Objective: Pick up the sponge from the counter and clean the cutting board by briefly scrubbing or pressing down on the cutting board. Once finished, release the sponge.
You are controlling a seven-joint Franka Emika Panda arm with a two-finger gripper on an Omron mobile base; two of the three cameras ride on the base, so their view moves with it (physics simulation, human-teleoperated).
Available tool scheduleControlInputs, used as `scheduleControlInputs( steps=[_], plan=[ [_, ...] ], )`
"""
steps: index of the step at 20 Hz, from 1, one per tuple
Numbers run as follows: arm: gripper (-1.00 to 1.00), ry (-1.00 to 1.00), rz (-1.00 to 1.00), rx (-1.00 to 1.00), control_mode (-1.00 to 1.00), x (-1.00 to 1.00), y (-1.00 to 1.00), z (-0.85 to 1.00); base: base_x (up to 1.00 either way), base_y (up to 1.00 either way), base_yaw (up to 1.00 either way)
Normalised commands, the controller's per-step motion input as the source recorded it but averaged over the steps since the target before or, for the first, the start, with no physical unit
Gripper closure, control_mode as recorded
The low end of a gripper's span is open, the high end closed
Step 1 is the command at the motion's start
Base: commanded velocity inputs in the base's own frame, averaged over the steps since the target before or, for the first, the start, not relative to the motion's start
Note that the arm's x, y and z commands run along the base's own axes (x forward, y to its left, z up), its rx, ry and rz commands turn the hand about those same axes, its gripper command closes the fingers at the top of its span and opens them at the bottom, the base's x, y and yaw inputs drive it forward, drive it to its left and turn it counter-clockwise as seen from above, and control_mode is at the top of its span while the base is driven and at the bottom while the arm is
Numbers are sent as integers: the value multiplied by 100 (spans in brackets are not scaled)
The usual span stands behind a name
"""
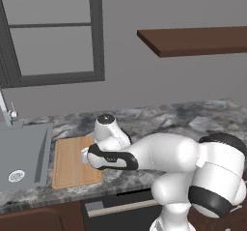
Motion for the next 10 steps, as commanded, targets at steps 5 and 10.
scheduleControlInputs(
  steps=[5, 10],
  plan=[
    [100, 0, 0, 2, -100, 0, 48, 8, 0, 0, 0],
    [100, 0, -3, 0, -100, 0, 29, -22, 0, 0, 0]
  ],
)
